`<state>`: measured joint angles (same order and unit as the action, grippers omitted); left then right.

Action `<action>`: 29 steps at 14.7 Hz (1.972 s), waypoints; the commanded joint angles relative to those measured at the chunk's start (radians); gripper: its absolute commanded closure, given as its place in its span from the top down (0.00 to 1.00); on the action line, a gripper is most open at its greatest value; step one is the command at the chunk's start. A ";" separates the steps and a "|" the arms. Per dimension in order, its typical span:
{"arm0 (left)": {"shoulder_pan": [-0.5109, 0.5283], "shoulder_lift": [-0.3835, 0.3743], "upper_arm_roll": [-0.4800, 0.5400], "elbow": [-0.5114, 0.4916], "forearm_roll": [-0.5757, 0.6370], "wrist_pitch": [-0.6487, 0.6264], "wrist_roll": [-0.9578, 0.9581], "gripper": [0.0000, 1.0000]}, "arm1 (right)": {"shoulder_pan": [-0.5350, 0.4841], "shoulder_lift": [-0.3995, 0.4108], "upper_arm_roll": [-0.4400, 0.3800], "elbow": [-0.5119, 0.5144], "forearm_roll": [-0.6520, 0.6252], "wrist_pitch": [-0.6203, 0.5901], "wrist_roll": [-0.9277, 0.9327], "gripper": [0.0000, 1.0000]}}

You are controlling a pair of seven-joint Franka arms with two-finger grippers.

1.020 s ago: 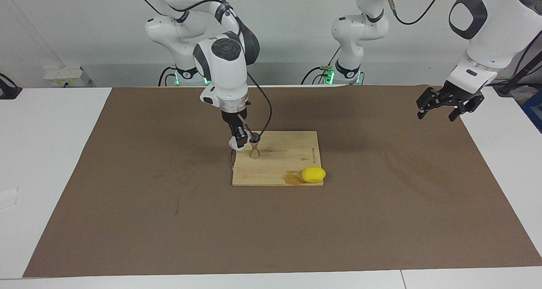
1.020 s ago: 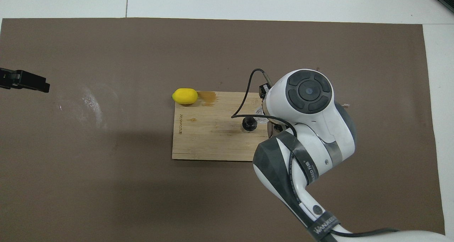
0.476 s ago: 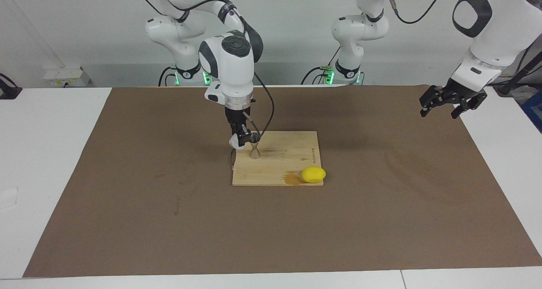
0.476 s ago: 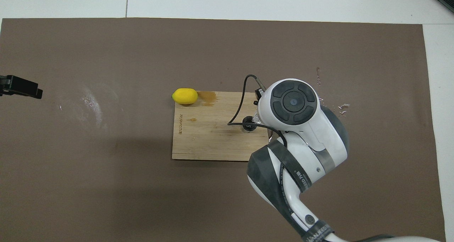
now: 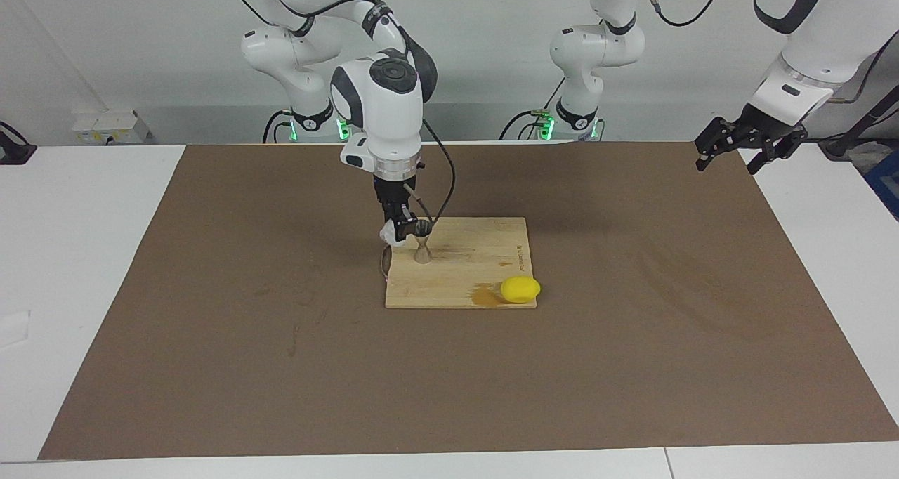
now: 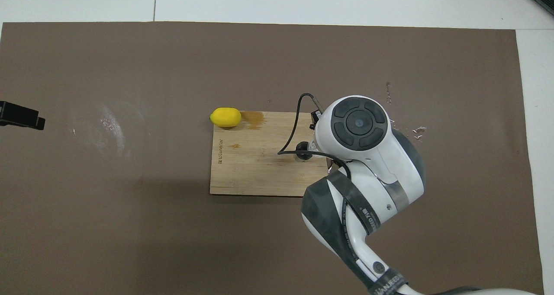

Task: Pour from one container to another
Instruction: 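Tilt the glass cup with the right gripper to pour into the metal cup, then tilt the glass upright and carry it back with the right gripper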

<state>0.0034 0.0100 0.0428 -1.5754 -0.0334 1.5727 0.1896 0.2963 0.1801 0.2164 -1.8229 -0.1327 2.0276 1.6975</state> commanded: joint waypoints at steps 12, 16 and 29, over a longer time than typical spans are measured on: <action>-0.003 -0.033 0.002 -0.060 0.010 0.064 -0.009 1.00 | -0.158 -0.016 0.006 -0.021 0.342 0.000 -0.093 0.00; -0.006 -0.032 0.003 -0.060 0.010 0.064 -0.010 1.00 | -0.316 -0.024 0.006 -0.062 0.580 -0.001 -0.246 0.00; -0.006 -0.033 0.002 -0.063 0.015 0.056 -0.010 1.00 | -0.690 0.148 0.006 -0.144 0.844 -0.059 -0.731 0.00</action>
<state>0.0045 0.0088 0.0434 -1.6024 -0.0334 1.6169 0.1896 -0.3402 0.2875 0.2085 -1.9660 0.6794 1.9806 1.0567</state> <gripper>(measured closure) 0.000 0.498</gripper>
